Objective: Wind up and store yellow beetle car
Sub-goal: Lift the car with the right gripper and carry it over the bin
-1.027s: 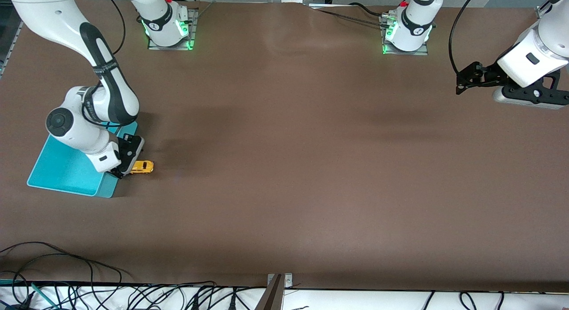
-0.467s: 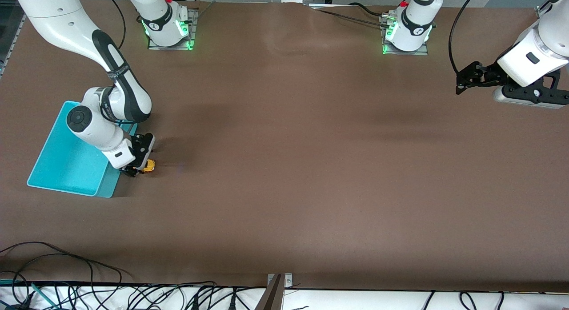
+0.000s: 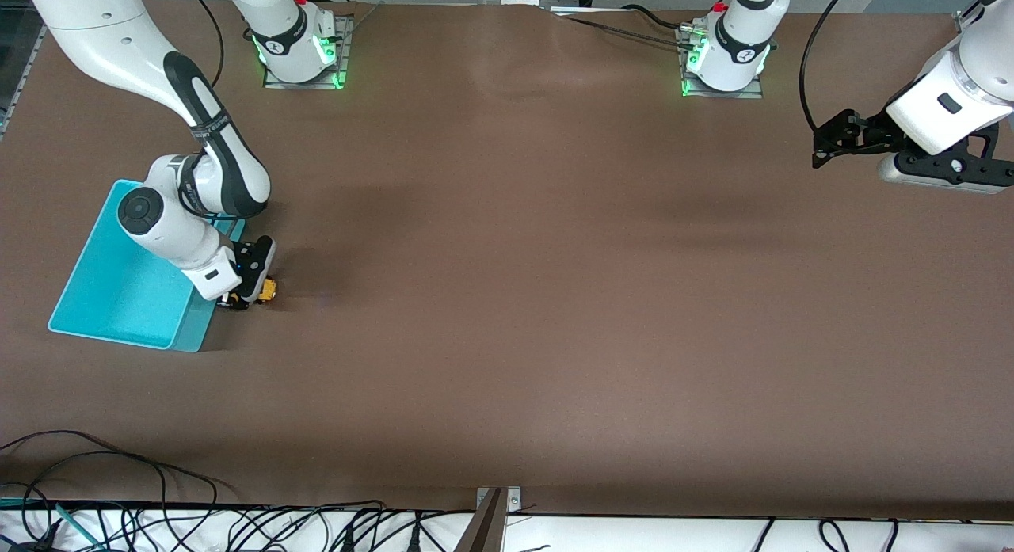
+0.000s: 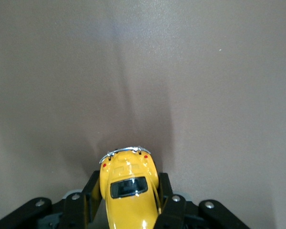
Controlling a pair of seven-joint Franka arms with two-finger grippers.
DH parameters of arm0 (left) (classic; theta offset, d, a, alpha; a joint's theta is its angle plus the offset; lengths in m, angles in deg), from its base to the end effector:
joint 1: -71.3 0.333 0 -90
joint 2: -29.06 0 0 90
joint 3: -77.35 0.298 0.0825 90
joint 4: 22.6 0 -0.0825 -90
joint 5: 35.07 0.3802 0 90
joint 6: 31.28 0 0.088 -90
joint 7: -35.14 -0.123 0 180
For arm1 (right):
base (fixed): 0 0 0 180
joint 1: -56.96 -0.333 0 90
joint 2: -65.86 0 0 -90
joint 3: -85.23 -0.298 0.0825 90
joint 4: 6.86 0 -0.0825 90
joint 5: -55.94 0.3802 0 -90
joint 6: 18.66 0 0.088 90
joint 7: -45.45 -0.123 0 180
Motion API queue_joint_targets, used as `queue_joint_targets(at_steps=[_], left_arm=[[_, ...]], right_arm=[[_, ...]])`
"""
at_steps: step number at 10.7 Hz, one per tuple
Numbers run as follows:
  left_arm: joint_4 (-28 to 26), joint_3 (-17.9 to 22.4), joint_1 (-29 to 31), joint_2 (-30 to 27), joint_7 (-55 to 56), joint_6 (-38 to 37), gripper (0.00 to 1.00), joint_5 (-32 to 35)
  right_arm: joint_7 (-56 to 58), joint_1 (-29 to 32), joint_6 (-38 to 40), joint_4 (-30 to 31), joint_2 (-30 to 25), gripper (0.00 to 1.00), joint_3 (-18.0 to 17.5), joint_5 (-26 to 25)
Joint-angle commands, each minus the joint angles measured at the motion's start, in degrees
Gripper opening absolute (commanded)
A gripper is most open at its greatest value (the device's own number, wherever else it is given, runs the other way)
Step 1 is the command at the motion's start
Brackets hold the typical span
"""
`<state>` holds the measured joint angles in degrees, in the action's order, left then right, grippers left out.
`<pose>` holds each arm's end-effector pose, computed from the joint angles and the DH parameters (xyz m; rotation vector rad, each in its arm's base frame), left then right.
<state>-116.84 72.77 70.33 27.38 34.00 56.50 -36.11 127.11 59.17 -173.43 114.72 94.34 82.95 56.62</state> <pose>0.5319 -0.0545 0.5688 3.1209 -0.1821 -0.1315 0.5737 0.0010 0.1522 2.3635 2.0117 0.1216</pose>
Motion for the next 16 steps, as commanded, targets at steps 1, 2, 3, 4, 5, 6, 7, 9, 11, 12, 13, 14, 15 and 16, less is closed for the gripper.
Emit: queue_joint_targets(at_steps=[1,2,3,4,5,6,7,9,11,12,13,14,15,16], left_arm=[[1.9,0.0,-0.2,0.9,0.7,-1.0,1.0,-1.0],[1.9,0.0,-0.1,0.9,0.6,-1.0,1.0,-1.0],[1.9,0.1,-0.1,0.9,0.5,-1.0,1.0,-1.0],[1.9,0.0,-0.1,0.9,0.5,-1.0,1.0,-1.0],[1.9,0.1,-0.1,0.9,0.5,-1.0,1.0,-1.0],[1.9,0.1,-0.1,0.9,0.5,-1.0,1.0,-1.0],[1.9,0.1,-0.1,0.9,0.5,-1.0,1.0,-1.0],[1.9,0.1,0.0,0.9,0.4,-1.1,1.0,-1.0],[1.9,0.1,0.0,0.9,0.4,-1.1,1.0,-1.0],[1.9,0.1,0.0,0.9,0.4,-1.1,1.0,-1.0],[1.9,0.1,0.0,0.9,0.4,-1.1,1.0,-1.0],[1.9,0.1,0.0,0.9,0.4,-1.1,1.0,-1.0],[1.9,0.1,0.0,0.9,0.4,-1.1,1.0,-1.0],[1.9,0.1,0.0,0.9,0.5,-1.1,1.0,-1.0]], right_arm=[[1.0,1.1,-0.1,0.7,-2.5,0.0,-0.8,-0.8],[0.9,1.0,2.6,0.4,-4.4,0.0,-1.0,-0.8],[0.9,1.0,7.3,-1.2,-6.1,0.0,-1.6,-0.8],[0.9,1.0,12.2,-2.8,-7.8,0.0,-1.9,-0.8],[0.9,1.0,15.9,-4.2,-9.1,0.0,-2.3,-0.8],[0.9,1.1,18.6,-4.8,-10.5,0.0,-2.8,-0.8],[0.9,1.1,20.8,-5.0,-11.7,0.0,-2.9,-0.8],[4.1,1.1,23.8,-5.4,-14.1,0.0,-2.9,-0.8],[11.1,4.3,26.2,-5.4,-15.7,0.0,-2.9,-0.8],[15.1,6.0,27.1,-5.2,-16.6,0.0,-2.9,-0.8],[19.5,8.1,28.4,-5.0,-17.3,0.0,-2.9,-0.8],[23.8,10.6,29.3,-5.0,-17.8,0.0,-2.9,-0.9],[27.9,13.0,29.5,-5.0,-17.5,0.0,-2.8,-1.0],[31.6,15.3,29.4,-4.9,-17.1,0.0,-2.8,-1.0]])
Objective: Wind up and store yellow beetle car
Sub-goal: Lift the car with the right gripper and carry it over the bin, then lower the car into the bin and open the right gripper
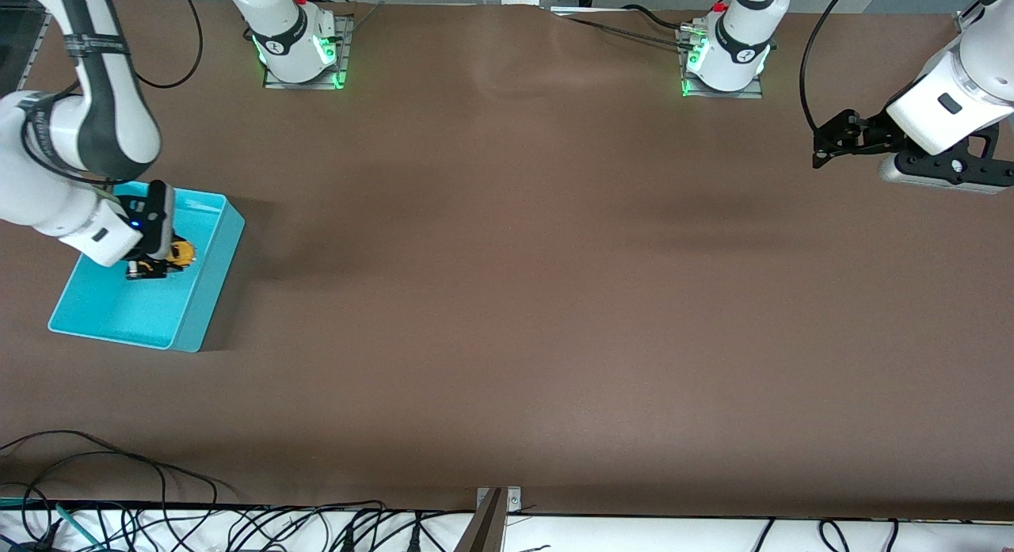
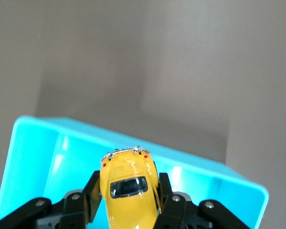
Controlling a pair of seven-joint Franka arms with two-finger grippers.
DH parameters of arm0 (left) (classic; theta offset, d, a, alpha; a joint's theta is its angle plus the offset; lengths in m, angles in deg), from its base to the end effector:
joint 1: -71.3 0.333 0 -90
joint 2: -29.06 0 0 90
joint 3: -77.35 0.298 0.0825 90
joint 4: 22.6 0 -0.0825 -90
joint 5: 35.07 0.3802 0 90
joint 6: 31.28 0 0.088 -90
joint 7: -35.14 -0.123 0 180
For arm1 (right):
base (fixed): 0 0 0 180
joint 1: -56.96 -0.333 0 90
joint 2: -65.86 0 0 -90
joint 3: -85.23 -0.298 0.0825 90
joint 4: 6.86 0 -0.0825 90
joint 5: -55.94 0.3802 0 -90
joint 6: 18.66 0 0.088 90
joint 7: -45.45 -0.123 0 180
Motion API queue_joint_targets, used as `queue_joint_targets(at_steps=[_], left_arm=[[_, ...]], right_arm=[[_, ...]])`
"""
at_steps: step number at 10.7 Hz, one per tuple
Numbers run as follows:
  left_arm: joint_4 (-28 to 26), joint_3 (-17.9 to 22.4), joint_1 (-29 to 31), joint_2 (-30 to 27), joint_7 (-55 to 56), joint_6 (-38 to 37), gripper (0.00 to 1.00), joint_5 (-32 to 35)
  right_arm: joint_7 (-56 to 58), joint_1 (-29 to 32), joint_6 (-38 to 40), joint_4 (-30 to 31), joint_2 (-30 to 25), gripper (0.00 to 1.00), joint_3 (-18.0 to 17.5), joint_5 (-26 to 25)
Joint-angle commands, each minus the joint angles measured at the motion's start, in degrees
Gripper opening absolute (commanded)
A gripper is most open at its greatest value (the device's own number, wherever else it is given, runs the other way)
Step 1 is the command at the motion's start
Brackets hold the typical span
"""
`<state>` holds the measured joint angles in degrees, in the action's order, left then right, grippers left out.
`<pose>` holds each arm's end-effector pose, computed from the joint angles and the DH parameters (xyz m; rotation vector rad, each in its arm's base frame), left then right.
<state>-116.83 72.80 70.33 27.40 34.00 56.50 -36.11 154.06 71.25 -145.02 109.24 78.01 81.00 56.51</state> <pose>0.5320 -0.0542 0.5687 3.1209 -0.1813 -0.1317 0.5680 -0.1009 0.3109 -2.0324 -2.3431 -0.0056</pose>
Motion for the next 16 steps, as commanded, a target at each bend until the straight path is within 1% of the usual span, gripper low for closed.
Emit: queue_joint_targets(at_steps=[1,4,5,7,8,10,13,16], left_arm=[[1.9,0.1,0.0,0.9,0.4,-1.1,1.0,-1.0],[1.9,0.1,0.0,0.9,0.4,-1.1,1.0,-1.0],[1.9,0.1,0.0,0.9,0.5,-1.1,1.0,-1.0],[1.9,0.1,0.0,0.9,0.5,-1.1,1.0,-1.0],[1.9,0.1,0.0,0.9,0.5,-1.1,1.0,-1.0],[1.9,0.1,0.0,0.9,0.4,-1.1,1.0,-1.0],[1.9,0.1,0.0,0.9,0.5,-1.1,1.0,-1.0],[1.9,0.1,0.0,0.9,0.6,-1.1,1.0,-1.0]], right_arm=[[7.5,4.9,1.0,1.1,-0.6,0.0,-0.9,-1.4],[12.8,8.6,0.0,3.3,1.8,0.0,-1.0,-2.1],[14.2,9.2,-2.0,5.4,1.8,0.0,-1.0,-2.1],[17.2,10.8,-8.8,12.2,-0.2,0.0,-1.0,-2.1],[17.7,11.4,-9.9,13.4,-0.2,0.0,-1.0,-2.1],[20.8,12.9,-15.1,17.0,-0.2,0.0,-0.9,-2.0],[25.2,15.5,-21.3,19.7,1.6,0.0,-0.9,-1.7],[25.3,16.2,-22.5,19.9,3.2,0.0,-0.9,-1.4]])
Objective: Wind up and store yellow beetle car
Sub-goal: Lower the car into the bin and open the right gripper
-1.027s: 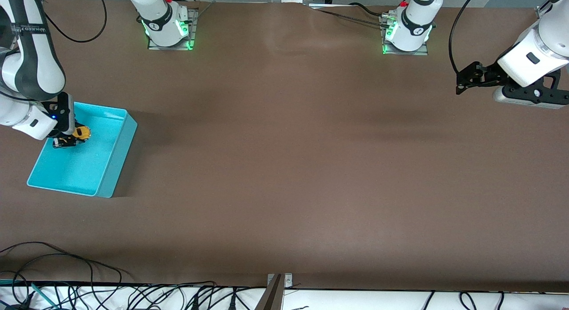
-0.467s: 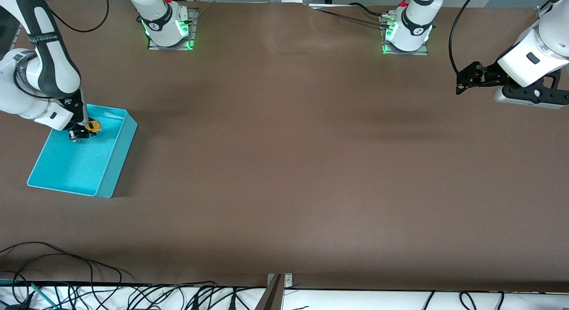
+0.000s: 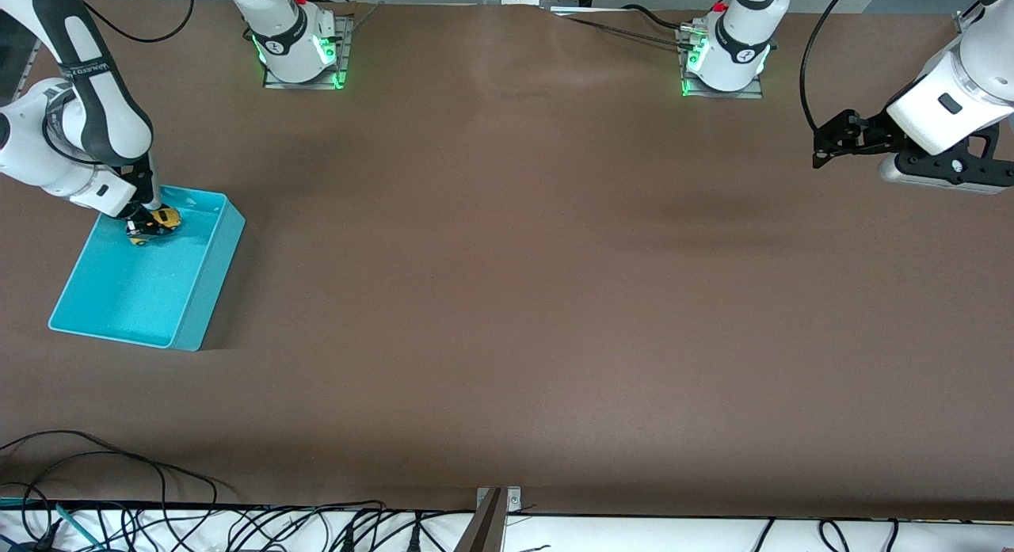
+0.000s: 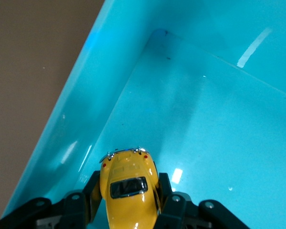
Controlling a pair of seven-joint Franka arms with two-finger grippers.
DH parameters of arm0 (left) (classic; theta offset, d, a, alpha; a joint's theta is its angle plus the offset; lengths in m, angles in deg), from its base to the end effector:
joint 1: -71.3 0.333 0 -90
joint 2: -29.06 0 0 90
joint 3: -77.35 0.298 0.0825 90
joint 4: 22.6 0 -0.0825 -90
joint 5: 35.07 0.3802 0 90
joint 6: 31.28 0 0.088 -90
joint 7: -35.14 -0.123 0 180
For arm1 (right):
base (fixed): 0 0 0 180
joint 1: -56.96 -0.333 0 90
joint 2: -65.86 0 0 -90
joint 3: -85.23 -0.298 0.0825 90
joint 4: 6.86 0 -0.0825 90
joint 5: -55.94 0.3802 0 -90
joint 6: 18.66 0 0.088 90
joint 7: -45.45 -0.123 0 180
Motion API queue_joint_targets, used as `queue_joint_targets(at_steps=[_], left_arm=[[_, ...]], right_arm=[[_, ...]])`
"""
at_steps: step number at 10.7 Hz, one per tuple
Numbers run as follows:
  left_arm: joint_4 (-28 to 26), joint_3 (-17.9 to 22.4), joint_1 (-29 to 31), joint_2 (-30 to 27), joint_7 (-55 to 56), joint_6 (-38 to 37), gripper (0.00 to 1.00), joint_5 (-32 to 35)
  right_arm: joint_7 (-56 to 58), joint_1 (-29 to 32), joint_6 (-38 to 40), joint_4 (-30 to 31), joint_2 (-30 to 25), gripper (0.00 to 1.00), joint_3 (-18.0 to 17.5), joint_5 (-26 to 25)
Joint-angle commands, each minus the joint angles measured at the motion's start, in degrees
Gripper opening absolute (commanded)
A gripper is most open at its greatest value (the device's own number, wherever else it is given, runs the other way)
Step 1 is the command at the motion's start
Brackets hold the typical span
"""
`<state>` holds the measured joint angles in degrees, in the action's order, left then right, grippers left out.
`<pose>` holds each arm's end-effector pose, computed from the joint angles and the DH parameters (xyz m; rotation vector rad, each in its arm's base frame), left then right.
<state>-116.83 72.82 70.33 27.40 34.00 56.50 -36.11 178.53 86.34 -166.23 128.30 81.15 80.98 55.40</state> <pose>0.5321 -0.0541 0.5687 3.1209 -0.1808 -0.1317 0.4527 -0.2105 0.1818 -1.8100 -2.5046 -0.0079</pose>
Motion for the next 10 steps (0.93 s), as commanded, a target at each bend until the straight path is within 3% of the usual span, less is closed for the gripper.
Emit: queue_joint_targets(at_steps=[1,2,3,7,10], left_arm=[[1.9,0.0,0.0,0.9,0.6,-1.1,1.0,-1.0],[1.9,0.0,0.0,0.9,0.6,-1.1,1.0,-1.0],[1.9,0.0,0.0,0.9,0.5,-1.1,1.0,-1.0],[1.9,0.0,0.0,0.9,0.5,-1.1,1.0,-1.0],[1.9,0.0,0.1,0.9,0.4,-1.1,1.0,-1.0]], right_arm=[[0.9,1.1,-1.3,0.8,0.3,0.28,-0.8,0.0],[0.8,1.1,-1.2,0.8,0.3,0.74,-0.8,0.3],[0.8,1.1,-1.1,0.6,0.3,1.0,-0.8,0.4],[0.3,1.1,1.6,-1.1,-0.8,1.0,-1.2,1.4],[-3.9,0.9,8.0,-5.2,-3.7,1.0,-3.8,4.4]])
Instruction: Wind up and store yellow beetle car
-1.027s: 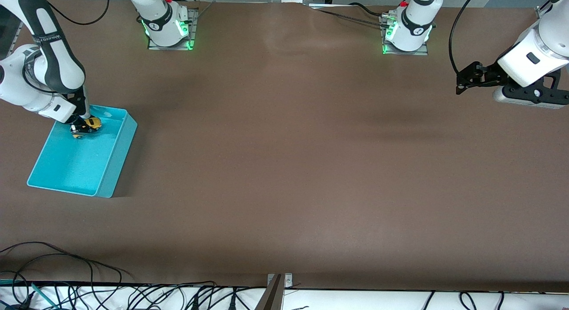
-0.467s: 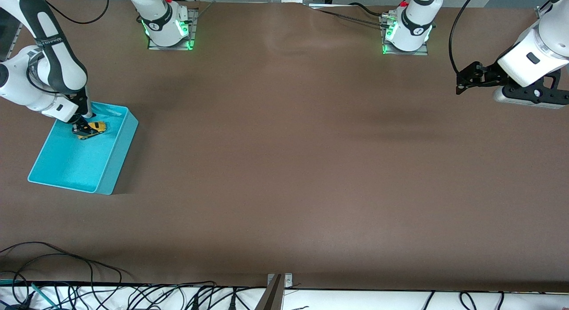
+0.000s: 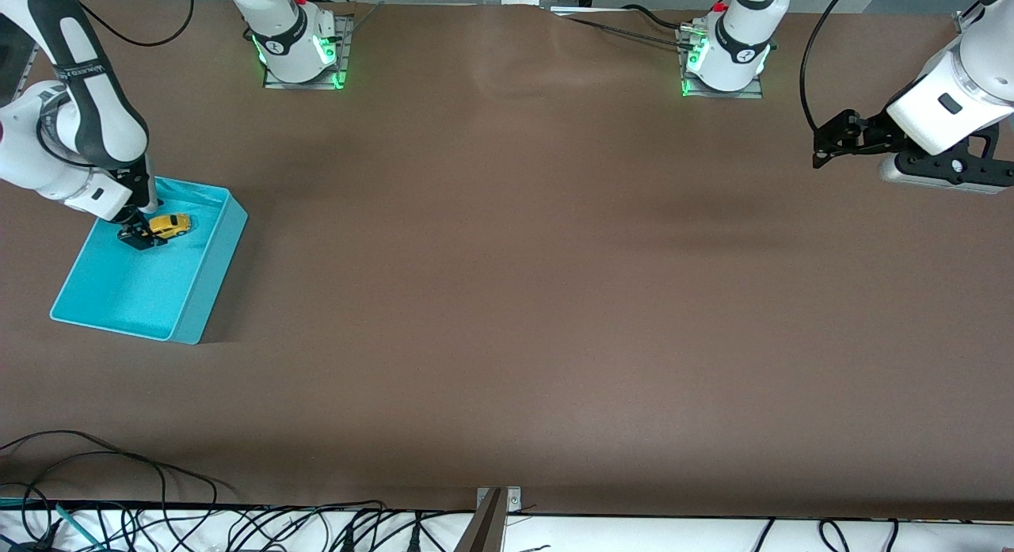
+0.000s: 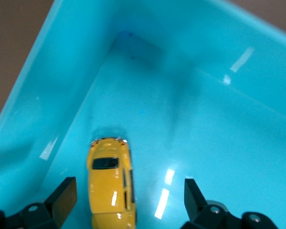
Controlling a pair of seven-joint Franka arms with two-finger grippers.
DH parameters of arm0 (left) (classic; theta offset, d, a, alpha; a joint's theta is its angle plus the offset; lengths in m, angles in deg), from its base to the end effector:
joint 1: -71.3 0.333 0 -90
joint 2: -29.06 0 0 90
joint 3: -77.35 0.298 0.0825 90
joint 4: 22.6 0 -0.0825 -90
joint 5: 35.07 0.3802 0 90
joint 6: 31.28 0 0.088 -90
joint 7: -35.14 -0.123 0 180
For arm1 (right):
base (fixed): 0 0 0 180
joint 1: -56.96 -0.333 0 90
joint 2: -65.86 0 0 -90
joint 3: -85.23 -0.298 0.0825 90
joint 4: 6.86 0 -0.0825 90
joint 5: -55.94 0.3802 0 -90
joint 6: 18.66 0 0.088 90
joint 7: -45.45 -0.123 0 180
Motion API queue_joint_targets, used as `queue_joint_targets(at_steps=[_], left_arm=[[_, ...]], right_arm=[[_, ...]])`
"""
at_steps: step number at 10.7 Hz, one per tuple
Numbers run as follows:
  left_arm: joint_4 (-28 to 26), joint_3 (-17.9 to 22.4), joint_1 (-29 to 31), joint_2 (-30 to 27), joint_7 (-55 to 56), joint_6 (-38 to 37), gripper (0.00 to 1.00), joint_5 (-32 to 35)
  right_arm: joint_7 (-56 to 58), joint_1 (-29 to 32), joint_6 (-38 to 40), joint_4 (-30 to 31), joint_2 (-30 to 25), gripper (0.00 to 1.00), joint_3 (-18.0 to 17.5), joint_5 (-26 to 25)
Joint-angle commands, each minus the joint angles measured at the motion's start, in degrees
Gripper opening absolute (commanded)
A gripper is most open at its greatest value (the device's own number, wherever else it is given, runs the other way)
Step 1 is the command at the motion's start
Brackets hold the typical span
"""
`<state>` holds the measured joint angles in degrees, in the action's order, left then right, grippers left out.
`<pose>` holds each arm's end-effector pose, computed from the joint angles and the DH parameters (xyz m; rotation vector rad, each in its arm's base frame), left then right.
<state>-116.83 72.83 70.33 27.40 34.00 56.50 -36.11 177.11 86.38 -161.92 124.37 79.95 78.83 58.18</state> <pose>0.5321 -0.0540 0.5687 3.1209 -0.1805 -0.1317 0.4797 -0.2020 0.2110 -1.8490 -2.4832 -0.0638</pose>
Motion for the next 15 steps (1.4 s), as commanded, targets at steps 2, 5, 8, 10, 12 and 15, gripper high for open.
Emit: queue_joint_targets(at_steps=[2,5,8,10,12,15], left_arm=[[1.9,0.0,0.3,0.9,0.4,-1.1,1.0,-1.0],[1.9,0.0,0.4,0.9,0.4,-1.1,1.0,-1.0],[1.9,0.0,0.4,0.9,0.4,-1.1,1.0,-1.0],[1.9,0.0,0.4,0.9,0.4,-1.1,1.0,-1.0],[1.9,0.0,0.4,0.9,0.4,-1.2,1.0,-1.0],[1.9,0.0,0.4,0.9,0.4,-1.2,1.0,-1.0]], right_arm=[[-10.3,0.6,8.4,-3.2,-4.5,1.0,-3.2,1.5],[-24.4,-2.5,12.2,-6.2,-5.8,1.0,-3.3,1.5],[-41.4,-5.1,15.5,-7.3,-8.4,1.0,-3.4,1.7],[-54.7,-7.4,20.7,-9.9,-10.2,1.0,-4.1,1.7],[-66.4,-10.2,22.1,-11.6,-12.8,1.0,-4.5,2.4],[-86.3,-15.1,27.0,-14.0,-16.6,1.0,-4.8,2.4]])
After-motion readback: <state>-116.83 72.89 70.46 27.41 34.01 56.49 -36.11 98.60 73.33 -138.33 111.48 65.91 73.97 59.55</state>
